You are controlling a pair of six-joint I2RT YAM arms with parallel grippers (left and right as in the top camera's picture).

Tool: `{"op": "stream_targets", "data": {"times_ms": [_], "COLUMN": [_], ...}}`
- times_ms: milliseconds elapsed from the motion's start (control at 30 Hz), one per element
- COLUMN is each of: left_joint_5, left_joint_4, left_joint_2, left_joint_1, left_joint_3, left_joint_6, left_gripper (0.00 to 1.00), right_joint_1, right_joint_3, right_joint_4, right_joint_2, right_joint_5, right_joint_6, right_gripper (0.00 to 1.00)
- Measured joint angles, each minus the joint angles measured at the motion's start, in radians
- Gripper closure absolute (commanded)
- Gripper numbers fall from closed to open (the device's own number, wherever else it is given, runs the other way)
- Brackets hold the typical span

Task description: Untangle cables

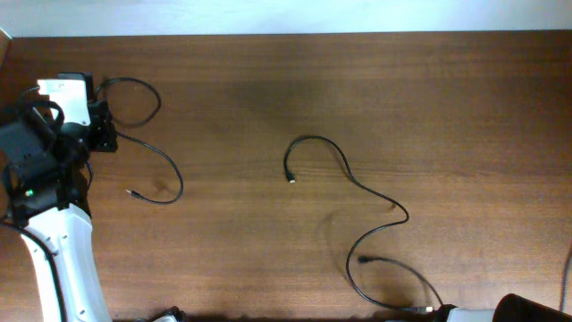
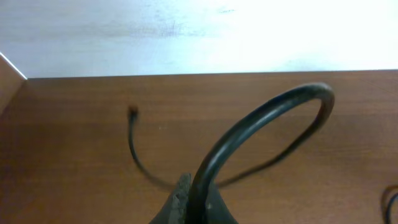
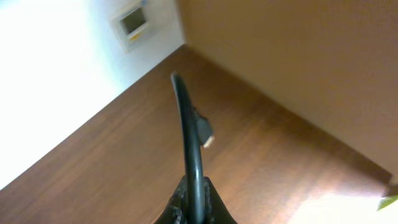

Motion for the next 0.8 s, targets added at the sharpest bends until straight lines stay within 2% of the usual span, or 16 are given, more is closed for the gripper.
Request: {"op": "stream_targets", "data": {"times_ms": [100,233,300,533,567,600,667,700,800], "left_joint_5": [0.100,0.136,0.145,0.147,0.147,0.147,0.147,0.147,0.147], "left_joint_4": [0.011,-0.003,-0.011,-0.066,-0.072,-0.079,-0.089,-0.090,-0.091], "left_joint_2": [0.000,0.000,0.000,0.000,0.000,0.000,0.000,0.000,0.000], "left_joint_1": [-0.021,-0.106,-0.169,-0.267,-0.269,-0.270,-0.270,-0.270,-0.270], "left_joint_3": [0.000,0.000,0.000,0.000,0.000,0.000,0.000,0.000,0.000], "left_joint_6": [-0.014,-0.019,-0.019,0.005,0.005,0.005,0.005,0.005,0.005], "left_gripper": [1.00,1.00,1.00,1.00,1.00,1.00,1.00,1.00,1.00], "right_joint_1": [-0.001,-0.002,-0.021,-0.350,-0.366,-0.375,-0.381,-0.382,-0.382], "right_joint_3": [0.000,-0.010,-0.013,-0.013,-0.014,-0.016,-0.016,-0.016,-0.016], "right_joint_4": [0.025,0.115,0.138,0.125,0.111,0.094,0.026,-0.001,-0.001], "right_joint_2": [0.046,0.132,0.174,0.420,0.460,0.510,0.585,0.608,0.629], "right_joint_5": [-0.162,-0.398,-0.455,-0.645,-0.656,-0.658,-0.647,-0.641,-0.645], "right_joint_6": [-0.091,-0.251,-0.281,-0.247,-0.246,-0.246,-0.239,-0.233,-0.241], "right_gripper": [0.96,0.96,0.96,0.96,0.92,0.57,0.09,0.01,0.01]}}
